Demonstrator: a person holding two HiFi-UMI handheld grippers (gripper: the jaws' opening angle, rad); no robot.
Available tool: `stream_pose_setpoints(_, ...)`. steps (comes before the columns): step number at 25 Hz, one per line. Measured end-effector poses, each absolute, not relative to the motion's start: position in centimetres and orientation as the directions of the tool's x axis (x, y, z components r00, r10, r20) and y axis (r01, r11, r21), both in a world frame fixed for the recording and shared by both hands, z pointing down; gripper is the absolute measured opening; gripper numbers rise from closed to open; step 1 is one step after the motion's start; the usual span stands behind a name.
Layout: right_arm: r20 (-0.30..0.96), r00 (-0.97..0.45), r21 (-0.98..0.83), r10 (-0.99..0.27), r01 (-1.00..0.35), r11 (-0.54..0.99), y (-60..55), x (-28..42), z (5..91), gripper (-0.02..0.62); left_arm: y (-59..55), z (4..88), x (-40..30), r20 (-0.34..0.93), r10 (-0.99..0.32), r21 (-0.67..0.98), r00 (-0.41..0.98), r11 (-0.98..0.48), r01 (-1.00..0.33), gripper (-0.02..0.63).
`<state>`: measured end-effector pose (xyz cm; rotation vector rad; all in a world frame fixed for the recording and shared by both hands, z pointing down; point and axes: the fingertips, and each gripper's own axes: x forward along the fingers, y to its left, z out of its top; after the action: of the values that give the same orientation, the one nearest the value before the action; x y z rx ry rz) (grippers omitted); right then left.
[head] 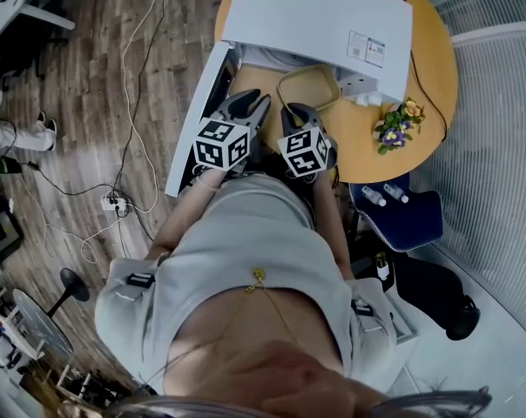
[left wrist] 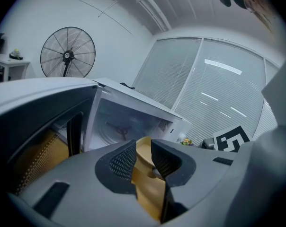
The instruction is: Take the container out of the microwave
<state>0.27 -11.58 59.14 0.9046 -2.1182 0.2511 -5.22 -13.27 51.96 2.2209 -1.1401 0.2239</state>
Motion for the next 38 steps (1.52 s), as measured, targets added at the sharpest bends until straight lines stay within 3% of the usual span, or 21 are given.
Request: stream_pose_setpoints(38,0.757,-0.417,0.105,-0.503,-0.683,0.723,-8.3,1.2,58.1,0.037,-13.1,54.4,-4.4,0.46,-0.644,0.446,0.612,-0.428,-0.786,0.101)
